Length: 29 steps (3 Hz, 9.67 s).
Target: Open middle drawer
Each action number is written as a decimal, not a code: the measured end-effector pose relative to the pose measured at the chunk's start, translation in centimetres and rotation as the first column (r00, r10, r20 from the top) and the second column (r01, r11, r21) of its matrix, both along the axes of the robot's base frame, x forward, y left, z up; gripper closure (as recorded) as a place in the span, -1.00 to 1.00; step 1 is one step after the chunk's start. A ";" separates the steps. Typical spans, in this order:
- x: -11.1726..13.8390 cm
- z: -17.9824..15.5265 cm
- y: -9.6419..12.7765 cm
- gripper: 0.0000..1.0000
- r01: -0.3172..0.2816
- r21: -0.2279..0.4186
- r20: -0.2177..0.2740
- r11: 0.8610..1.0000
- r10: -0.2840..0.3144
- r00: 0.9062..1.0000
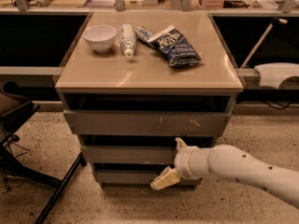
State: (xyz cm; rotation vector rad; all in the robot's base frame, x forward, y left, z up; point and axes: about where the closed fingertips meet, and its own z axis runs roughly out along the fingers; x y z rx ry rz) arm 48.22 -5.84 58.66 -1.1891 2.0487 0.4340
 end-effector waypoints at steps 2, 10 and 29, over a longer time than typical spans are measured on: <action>-4.0 -15.1 1.3 -1.00 -0.066 -0.067 -0.015 0.996 0.065 0.998; 13.6 -12.7 -3.3 -1.00 0.212 0.091 0.271 0.973 -0.230 0.935; 12.5 -17.6 -3.5 1.00 0.223 -0.053 0.237 0.973 -0.205 0.950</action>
Offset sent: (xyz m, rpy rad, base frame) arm 0.0410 0.0239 -0.2284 -0.0872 -0.2838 -0.0969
